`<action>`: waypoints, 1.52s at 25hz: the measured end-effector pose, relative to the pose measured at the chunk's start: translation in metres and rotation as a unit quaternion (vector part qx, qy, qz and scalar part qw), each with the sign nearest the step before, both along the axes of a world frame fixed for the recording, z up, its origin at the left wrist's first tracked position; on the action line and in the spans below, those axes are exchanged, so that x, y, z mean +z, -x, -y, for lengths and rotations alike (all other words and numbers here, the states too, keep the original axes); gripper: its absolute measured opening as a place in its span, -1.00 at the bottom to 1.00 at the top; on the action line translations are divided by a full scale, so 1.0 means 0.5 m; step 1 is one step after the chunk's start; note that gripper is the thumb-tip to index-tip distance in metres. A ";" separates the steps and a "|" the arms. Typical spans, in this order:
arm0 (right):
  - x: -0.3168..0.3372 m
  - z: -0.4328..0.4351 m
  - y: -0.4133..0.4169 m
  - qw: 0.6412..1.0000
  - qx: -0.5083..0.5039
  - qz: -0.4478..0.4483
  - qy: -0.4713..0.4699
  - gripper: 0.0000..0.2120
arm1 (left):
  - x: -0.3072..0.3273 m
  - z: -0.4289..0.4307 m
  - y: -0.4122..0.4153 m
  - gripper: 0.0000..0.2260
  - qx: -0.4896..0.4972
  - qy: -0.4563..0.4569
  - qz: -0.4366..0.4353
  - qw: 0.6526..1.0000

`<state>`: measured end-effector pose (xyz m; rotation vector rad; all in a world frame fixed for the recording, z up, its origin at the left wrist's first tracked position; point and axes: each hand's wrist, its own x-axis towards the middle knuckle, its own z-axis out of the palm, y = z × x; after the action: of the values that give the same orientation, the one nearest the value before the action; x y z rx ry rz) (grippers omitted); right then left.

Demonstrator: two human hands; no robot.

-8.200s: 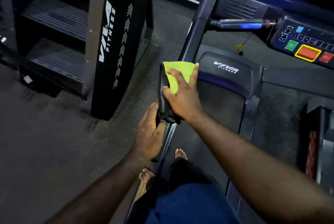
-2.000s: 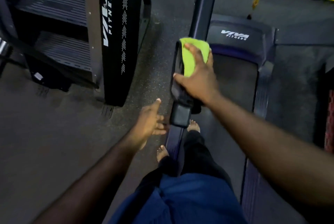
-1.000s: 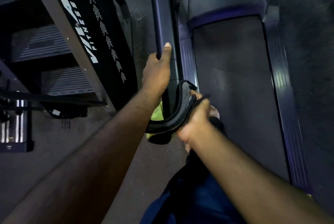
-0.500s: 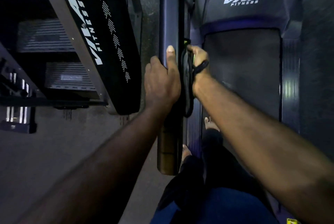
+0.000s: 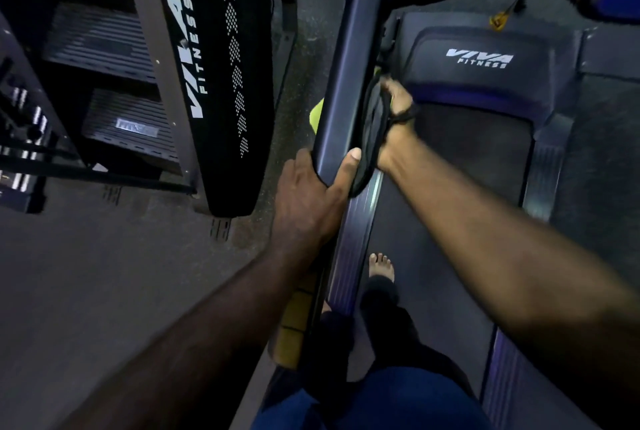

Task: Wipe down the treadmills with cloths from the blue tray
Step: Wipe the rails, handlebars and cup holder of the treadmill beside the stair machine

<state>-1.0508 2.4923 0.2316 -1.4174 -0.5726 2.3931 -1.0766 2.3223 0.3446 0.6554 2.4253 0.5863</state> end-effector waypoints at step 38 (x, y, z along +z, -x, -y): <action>0.265 -0.414 0.212 0.170 0.566 0.181 -0.786 -0.21 | 0.040 -0.325 0.169 -0.11 -0.011 -0.127 0.125 0.984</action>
<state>-1.1571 2.6993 0.3642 -0.0120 -3.3290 -0.0631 -1.1610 2.4847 0.3645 0.6668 2.1262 0.9209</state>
